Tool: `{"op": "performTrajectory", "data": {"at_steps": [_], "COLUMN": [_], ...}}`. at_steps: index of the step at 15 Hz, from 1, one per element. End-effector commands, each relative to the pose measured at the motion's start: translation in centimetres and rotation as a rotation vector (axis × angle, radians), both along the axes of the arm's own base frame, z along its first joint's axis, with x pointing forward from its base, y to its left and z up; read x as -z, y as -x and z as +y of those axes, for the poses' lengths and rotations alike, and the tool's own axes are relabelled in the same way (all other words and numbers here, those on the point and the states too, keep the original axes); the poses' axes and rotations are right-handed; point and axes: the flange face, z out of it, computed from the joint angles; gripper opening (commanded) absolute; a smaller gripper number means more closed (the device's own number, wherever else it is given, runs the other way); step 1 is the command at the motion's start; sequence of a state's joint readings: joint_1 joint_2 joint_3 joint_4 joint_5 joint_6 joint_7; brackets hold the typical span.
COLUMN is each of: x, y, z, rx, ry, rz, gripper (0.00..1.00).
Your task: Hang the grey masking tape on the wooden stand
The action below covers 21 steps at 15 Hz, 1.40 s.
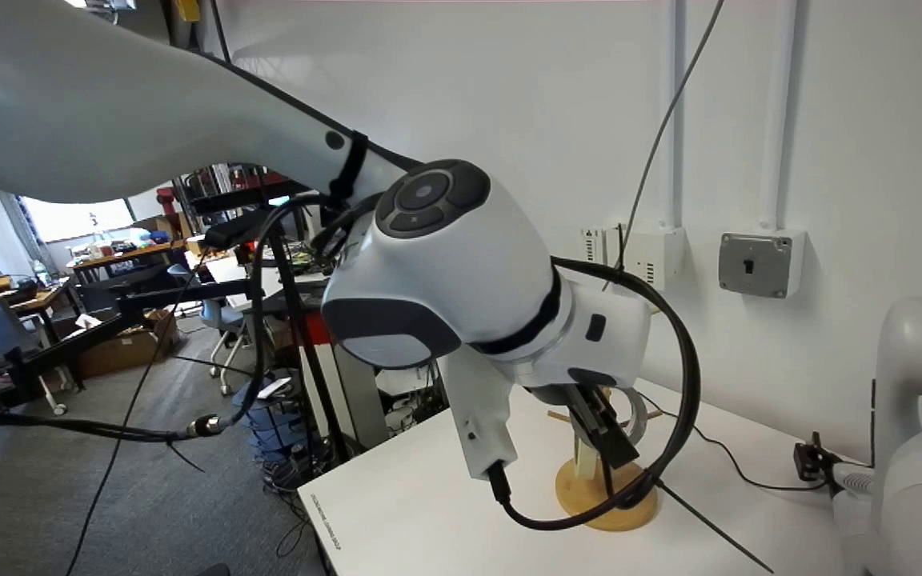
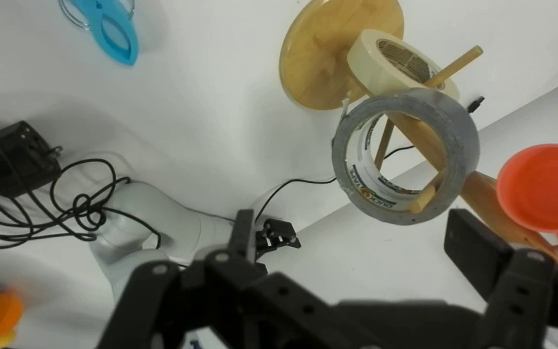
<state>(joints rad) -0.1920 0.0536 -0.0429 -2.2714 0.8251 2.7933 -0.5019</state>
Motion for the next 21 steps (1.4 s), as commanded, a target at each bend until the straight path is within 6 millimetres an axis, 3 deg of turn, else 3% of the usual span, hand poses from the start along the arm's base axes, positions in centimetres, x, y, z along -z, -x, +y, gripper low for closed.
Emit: {"op": "performTrajectory", "data": {"at_steps": [1, 11, 19, 20, 21], "x": [-2.7, -5.4, -5.3, -5.1, -5.0], "y": [2.9, 6.4, 8.1, 6.9, 7.1], "z": [1.3, 5.0, 5.8, 5.9, 5.9], "rx": [-0.071, -0.192, -0.204, -0.193, -0.194], "ry": [0.04, 0.052, 0.015, 0.041, 0.037], "rz": [-0.043, -0.101, -0.09, -0.086, -0.082], "gripper": [1.0, 1.0, 1.0, 1.0, 1.0]}}
